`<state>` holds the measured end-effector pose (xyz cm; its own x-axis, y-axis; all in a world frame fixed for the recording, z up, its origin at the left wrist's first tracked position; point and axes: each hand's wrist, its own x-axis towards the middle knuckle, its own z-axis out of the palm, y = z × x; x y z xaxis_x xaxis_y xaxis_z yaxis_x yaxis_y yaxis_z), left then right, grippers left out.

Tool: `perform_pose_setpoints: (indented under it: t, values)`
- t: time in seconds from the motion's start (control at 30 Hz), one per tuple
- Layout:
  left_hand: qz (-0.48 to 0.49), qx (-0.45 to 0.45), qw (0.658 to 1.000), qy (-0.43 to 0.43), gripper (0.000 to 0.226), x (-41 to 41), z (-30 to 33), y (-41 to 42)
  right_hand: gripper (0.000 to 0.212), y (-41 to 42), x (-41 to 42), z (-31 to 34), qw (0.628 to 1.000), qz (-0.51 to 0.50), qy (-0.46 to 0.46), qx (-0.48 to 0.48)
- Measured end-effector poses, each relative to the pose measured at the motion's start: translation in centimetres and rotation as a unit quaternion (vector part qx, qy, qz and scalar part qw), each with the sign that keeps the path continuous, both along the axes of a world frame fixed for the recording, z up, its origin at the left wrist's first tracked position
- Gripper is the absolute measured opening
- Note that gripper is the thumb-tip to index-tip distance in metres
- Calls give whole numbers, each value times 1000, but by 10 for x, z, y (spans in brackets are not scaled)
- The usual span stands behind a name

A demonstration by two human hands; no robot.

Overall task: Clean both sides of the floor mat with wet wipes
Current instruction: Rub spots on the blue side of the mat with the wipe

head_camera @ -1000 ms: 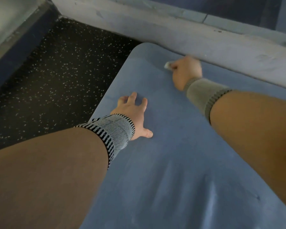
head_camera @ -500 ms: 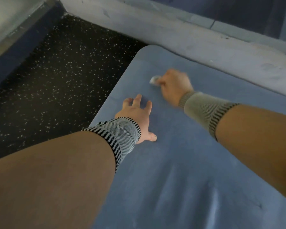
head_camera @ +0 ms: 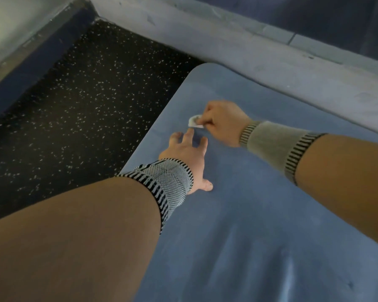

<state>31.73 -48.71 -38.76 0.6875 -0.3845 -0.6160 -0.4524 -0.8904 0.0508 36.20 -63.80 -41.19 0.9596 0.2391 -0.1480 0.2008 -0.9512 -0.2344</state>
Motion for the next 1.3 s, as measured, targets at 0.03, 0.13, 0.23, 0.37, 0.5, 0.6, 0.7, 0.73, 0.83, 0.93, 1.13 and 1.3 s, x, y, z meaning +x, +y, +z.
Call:
perform_pose_setpoints:
  t: [0.03, 0.13, 0.23, 0.37, 0.5, 0.6, 0.7, 0.73, 0.83, 0.93, 1.13, 1.3]
  values:
    - [2, -1, 1000, -1, 112, 0, 1, 0, 30, -8, 7, 1, 1000, -10, -9, -13]
    - [5, -4, 1000, -1, 111, 0, 1, 1, 28, -41, 46, -3, 975, -208, -47, -66]
    - [3, 1, 1000, 0, 112, -1, 0, 1, 31, -34, 56, -4, 955, -291, -11, -55]
    - [4, 0, 1000, 6, 112, 0, 1, 1, 34, 6, 23, -3, 999, -40, -16, 11]
    - [7, -9, 1000, 7, 112, 0, 1, 0, 30, -19, 46, -2, 995, -77, -49, -35]
    - [3, -5, 1000, 3, 112, 0, -1, 0, 30, -34, 70, -4, 964, -251, -38, -82]
    - [5, -9, 1000, 5, 112, 1, -1, 2, 34, 0, 63, -7, 984, -176, -16, -14]
    - [6, -11, 1000, 7, 112, 1, -1, 1, 33, 12, 51, -6, 993, -115, -10, 15]
    - [5, -11, 1000, 5, 112, 1, 0, 1, 32, 20, 37, -1, 999, 28, -22, 21]
    - [7, -10, 1000, 6, 112, 0, 0, 1, 30, -9, 70, 2, 991, -102, -50, -77]
    - [8, -8, 1000, 7, 112, 0, -2, 1, 36, 18, 67, -10, 994, -102, -24, -9]
    - [11, -15, 1000, 13, 111, 1, 1, 0, 37, -2, 81, -5, 997, -60, -49, -12]
